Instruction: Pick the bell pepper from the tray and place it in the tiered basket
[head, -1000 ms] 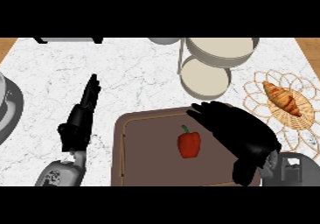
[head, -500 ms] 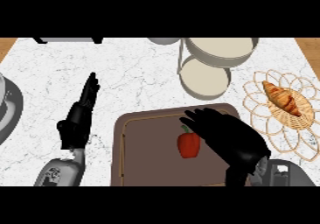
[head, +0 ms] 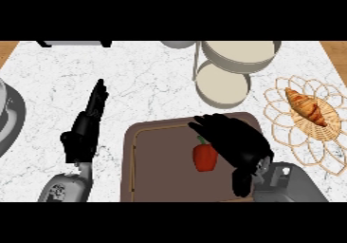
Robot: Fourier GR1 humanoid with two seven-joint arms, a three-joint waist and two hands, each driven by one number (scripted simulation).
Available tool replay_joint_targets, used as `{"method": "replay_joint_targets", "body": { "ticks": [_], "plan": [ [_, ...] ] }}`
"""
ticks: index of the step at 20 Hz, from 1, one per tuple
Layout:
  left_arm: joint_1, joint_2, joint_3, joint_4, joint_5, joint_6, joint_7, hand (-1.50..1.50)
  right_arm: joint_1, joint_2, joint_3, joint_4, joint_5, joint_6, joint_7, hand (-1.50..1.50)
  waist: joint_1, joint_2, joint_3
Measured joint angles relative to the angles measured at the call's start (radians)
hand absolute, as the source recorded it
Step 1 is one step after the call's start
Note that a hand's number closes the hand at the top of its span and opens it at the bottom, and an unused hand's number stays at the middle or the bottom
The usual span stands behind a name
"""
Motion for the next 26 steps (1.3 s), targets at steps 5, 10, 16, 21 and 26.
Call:
{"method": "replay_joint_targets", "body": {
  "ticks": [5,10,16,21,26],
  "plan": [
    [0.016,0.008,0.027,0.008,0.008,-0.031,-0.031,0.0,0.034,0.033,0.018,0.029,0.06,-0.024,-0.019,-1.5,-0.001,0.0,0.0],
    [-0.008,-0.013,0.035,0.028,-0.005,-0.03,-0.03,0.0,0.024,0.056,-0.002,0.083,0.099,-0.042,-0.068,-1.5,-0.001,0.0,0.0],
    [-0.009,-0.032,0.027,0.017,-0.032,-0.027,-0.012,0.0,0.039,0.096,0.0,0.133,0.15,-0.081,-0.108,-1.5,-0.001,0.0,0.0],
    [0.0,-0.039,0.034,-0.001,-0.039,-0.031,0.0,0.0,0.075,0.109,-0.008,0.145,0.176,-0.107,-0.147,-1.5,-0.001,0.0,0.0],
    [-0.009,-0.036,0.052,0.017,-0.03,-0.047,-0.013,0.0,0.115,0.147,0.005,0.18,0.217,-0.208,-0.17,1.5,-0.002,0.0,0.0]
  ]
}}
